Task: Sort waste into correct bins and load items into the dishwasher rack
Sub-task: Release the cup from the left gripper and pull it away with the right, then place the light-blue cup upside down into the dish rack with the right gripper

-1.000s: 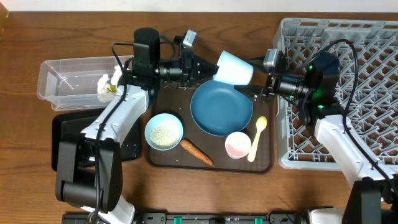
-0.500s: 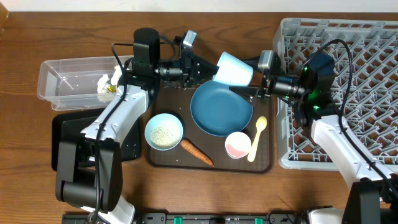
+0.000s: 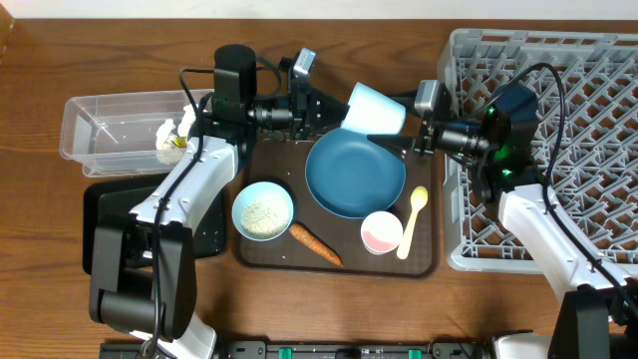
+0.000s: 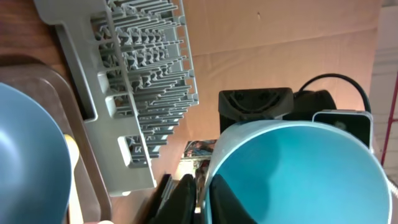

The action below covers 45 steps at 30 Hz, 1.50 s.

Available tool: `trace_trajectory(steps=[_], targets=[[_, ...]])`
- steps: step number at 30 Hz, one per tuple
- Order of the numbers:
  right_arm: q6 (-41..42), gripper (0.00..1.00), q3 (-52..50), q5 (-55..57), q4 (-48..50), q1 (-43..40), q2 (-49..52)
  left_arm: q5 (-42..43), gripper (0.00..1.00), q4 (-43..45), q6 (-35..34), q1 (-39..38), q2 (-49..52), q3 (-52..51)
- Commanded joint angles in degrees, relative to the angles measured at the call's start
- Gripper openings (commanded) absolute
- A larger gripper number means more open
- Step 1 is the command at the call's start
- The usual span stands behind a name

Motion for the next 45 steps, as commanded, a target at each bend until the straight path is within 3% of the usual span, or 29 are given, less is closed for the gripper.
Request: trace_trajectory(steps=[1, 9, 13, 14, 16, 19, 23, 26, 35, 45], targets=[[3.43, 0.52, 0.94, 1.95, 0.26, 0.39, 0.42, 0.55, 0.13, 0.15, 3.32, -0.09, -1.31, 0.63], [7.74, 0.37, 0.94, 2.71, 0.26, -0.76, 0.42, -1.44, 0.13, 0.15, 6.08, -0.07, -1.31, 0.61], [8.15, 0.22, 0.94, 2.73, 0.22, -1.7, 0.42, -3.19, 0.12, 0.07, 9.97, 0.0, -1.31, 0.61], [8.5, 0.09, 0.94, 3.21, 0.22, -2.01, 0.42, -4.33, 0.12, -0.5, 11.56, 0.02, -1.31, 0.61], [10.75, 0.01, 0.94, 5.38, 0.22, -2.43, 0.42, -7.17, 0.12, -2.71, 14.1, 0.04, -1.31, 0.61], [12.46, 0.01, 0.94, 8.63, 0.22, -3.17, 0.42, -15.45, 0.12, -9.84, 20.92, 0.02, -1.31, 0.61], [15.69, 0.01, 0.94, 17.27, -0.46, -4.26, 0.42, -33.38, 0.11, -21.68, 28.79, 0.02, -1.31, 0.61], [16.04, 0.01, 0.94, 24.72, -2.78, -4.63, 0.39, -42.29, 0.11, -26.53, 31.61, 0.04, -1.33, 0.61], [16.02, 0.01, 1.29, 42.75, -14.29, -5.05, -4.17, -50.14, 0.11, -34.21, 32.89, 3.19, -1.38, 0.63], [14.97, 0.01, 13.57, 66.77, -49.48, -11.1, -13.38, -53.9, 0.06, -38.97, 35.67, 7.8, -3.48, 0.63]])
